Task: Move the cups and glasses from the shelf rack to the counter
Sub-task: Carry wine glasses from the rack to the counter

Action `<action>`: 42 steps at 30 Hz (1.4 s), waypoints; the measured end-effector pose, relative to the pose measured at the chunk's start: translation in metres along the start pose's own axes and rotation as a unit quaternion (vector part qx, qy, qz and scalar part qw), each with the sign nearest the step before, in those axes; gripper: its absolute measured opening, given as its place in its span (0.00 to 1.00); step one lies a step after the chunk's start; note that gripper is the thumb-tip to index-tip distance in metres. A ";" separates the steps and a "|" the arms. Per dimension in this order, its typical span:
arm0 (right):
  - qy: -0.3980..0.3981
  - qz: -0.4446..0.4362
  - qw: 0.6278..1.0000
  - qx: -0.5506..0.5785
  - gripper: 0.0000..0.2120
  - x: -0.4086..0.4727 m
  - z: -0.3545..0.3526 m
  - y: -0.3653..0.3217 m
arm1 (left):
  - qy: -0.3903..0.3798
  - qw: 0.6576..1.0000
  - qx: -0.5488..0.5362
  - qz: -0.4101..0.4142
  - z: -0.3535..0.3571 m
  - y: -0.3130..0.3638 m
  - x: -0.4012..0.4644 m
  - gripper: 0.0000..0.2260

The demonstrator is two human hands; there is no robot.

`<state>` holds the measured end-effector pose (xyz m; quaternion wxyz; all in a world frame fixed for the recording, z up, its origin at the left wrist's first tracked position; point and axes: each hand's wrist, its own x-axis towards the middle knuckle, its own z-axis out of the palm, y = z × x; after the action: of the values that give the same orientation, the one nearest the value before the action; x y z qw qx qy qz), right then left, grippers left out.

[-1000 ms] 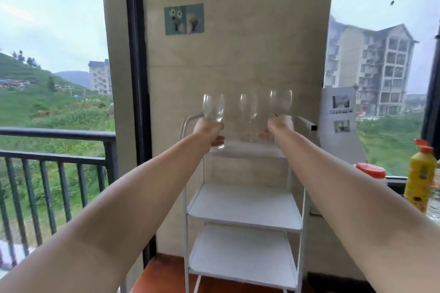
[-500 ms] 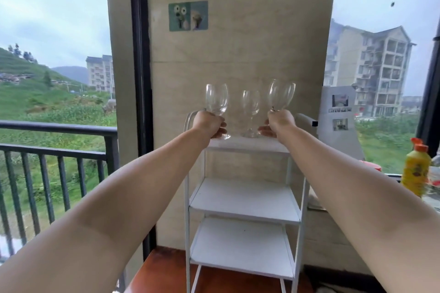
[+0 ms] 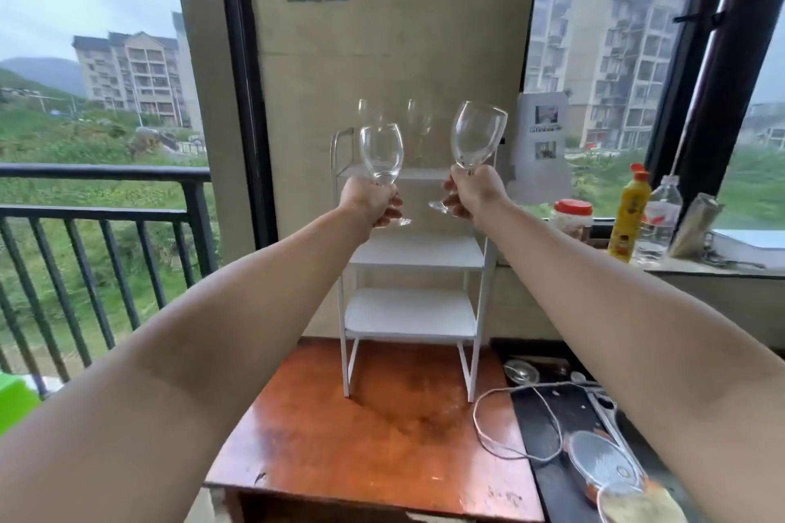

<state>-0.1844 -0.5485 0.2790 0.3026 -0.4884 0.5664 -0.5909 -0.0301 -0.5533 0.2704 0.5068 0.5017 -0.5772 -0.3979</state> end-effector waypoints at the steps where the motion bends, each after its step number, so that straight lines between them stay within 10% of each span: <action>1: -0.003 0.007 1.000 -0.003 0.14 -0.009 -0.002 0.005 | -0.002 1.000 -0.005 -0.013 0.000 -0.002 -0.010 0.11; 19: 0.092 0.198 0.976 -0.012 0.07 -0.196 -0.154 0.152 | -0.187 0.967 0.005 -0.173 0.152 -0.113 -0.191 0.10; 42: 0.430 0.380 0.819 0.012 0.08 -0.613 -0.563 0.254 | -0.517 0.821 0.076 -0.230 0.480 -0.115 -0.646 0.09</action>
<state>-0.5434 0.1752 -0.0427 0.2345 0.0729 0.7723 -0.5859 -0.4937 0.0369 -0.0419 -0.0116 0.3773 -0.6506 -0.6590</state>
